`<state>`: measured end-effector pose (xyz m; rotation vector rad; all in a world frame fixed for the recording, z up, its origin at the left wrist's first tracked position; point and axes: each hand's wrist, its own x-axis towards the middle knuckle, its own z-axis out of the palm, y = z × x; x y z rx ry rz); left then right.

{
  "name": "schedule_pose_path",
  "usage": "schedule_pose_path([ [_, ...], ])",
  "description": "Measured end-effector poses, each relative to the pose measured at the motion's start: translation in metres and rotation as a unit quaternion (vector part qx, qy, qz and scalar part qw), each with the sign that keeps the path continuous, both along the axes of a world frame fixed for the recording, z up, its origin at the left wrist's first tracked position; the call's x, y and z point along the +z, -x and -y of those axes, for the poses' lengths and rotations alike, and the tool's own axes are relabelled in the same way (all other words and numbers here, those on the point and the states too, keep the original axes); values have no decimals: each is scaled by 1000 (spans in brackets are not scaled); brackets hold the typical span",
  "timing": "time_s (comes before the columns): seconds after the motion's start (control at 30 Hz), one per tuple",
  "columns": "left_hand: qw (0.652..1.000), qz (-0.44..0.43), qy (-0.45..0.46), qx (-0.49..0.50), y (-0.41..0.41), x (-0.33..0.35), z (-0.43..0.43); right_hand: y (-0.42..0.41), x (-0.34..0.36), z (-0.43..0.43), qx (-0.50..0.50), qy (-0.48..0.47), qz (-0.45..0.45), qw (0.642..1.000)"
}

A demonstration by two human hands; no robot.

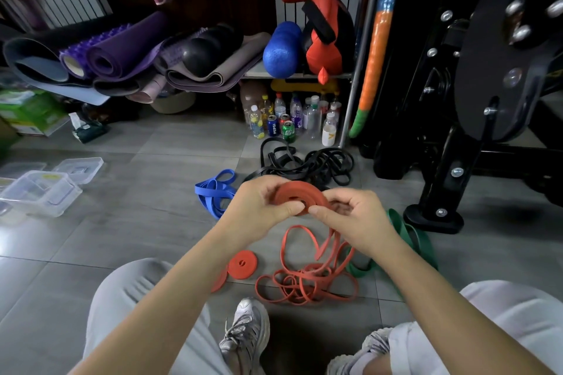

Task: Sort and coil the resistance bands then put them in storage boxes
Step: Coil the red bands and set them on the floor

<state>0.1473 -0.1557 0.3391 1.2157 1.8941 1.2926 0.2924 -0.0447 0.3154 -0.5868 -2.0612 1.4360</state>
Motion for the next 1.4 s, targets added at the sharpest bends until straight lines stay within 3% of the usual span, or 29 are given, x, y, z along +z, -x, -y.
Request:
schedule_pose_path([
  [0.07,980,-183,64,-42,3,12,-4,1,2,-4,11,-62,59,996],
  [0.13,942,-300,135,-74,2,24,-9,3,4,-6,24,-111,92,989],
  [0.23,929,-315,183,-70,5,30,-14,2,9,-10,26,-133,91,987],
  [0.43,977,-166,124,-56,4,16,-8,-5,6,-11,50,-6,60,997],
  [0.63,999,0,44,-5,2,7,-5,-10,-10,0,33,100,-28,994],
  [0.73,997,74,-2,11,0,0,-4,-7,-15,5,2,124,-56,991],
  [0.83,975,217,-28,31,-11,-11,-3,-2,-16,8,-4,152,-81,985],
  [0.93,952,301,-27,44,-16,-21,-1,-1,-15,8,-19,117,-61,991],
  [1.0,976,215,9,40,-13,-21,0,-2,-15,6,-20,51,-11,998],
  [1.07,998,-4,60,21,-7,-17,-1,-2,-15,2,-11,-54,64,996],
  [1.13,974,-195,112,-14,-6,-9,-3,-1,-13,-1,13,-176,123,977],
  [1.2,941,-302,137,-60,-7,-2,-7,0,-10,-2,32,-233,137,962],
  [1.27,929,-333,144,-72,-7,2,-8,2,-9,-2,31,-236,137,962],
  [1.4,958,-264,110,-36,-4,4,-5,0,-12,-2,-12,-124,88,988],
])
